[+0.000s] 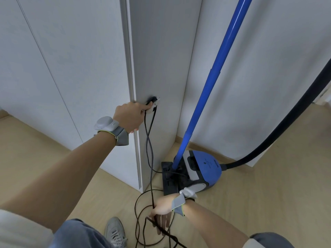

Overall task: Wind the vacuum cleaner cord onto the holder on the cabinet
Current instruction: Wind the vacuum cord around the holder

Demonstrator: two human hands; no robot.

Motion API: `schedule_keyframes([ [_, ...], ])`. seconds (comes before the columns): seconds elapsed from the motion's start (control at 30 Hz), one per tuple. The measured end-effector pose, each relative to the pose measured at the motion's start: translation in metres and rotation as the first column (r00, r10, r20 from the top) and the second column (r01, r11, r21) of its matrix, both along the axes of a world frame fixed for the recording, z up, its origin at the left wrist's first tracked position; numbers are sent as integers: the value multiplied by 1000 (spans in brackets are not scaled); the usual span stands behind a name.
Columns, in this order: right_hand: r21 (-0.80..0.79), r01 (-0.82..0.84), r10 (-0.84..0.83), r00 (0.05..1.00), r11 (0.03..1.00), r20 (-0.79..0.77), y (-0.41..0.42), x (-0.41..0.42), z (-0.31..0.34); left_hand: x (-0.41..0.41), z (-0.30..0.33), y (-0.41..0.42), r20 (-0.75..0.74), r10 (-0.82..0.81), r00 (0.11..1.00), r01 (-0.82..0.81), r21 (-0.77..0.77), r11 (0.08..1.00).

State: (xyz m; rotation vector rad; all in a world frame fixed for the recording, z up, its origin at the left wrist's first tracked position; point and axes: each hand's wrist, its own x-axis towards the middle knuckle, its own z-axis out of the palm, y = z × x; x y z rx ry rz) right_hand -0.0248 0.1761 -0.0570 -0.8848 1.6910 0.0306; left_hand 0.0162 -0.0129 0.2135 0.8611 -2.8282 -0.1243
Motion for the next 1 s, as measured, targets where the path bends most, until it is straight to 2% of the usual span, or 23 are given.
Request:
schedule_keyframes([
  [0.2, 46, 59, -63, 994, 997, 90, -1, -7, 16, -2, -7, -7, -26, -2, 1000, 2, -9, 1000],
  [0.27, -25, 109, -107, 991, 994, 79, -2, -8, 23, -2, -11, -8, -49, -7, 999, 5, -33, 999],
  [0.4, -278, 255, -242, 967, 926, 82, -10, -18, 40, -2, -13, -10, -72, -7, 997, 3, -62, 998],
  [0.47, -348, 446, -377, 892, 825, 251, -22, -29, 48, -2, -12, -11, -69, -9, 998, 4, -63, 998],
  [0.57, -347, 749, -496, 644, 565, 583, -39, -53, 66, -2, -13, -11, -71, -3, 997, -1, -61, 998],
  [0.63, -318, 841, -460, 513, 437, 725, -45, -72, 83, -3, -13, -11, -83, 1, 997, -5, -49, 999],
  [0.67, -324, 851, -406, 491, 414, 770, -48, -82, 90, -3, -13, -10, -90, 1, 996, -5, -46, 999],
  [0.73, -363, 853, -367, 496, 374, 787, -53, -98, 99, -4, -14, -10, -97, -1, 995, -3, -47, 999],
  [0.8, -383, 879, -477, 476, 284, 739, -58, -114, 97, -4, -14, -9, -116, 2, 993, -6, -32, 999],
  [0.87, -368, 914, -602, 394, 173, 695, -67, -129, 98, -4, -15, -8, -147, 13, 989, -15, -17, 1000],
  [1.0, -314, 947, -710, 267, 68, 651, -90, -151, 125, -4, -17, -9, -166, 19, 986, -21, -9, 1000],
])
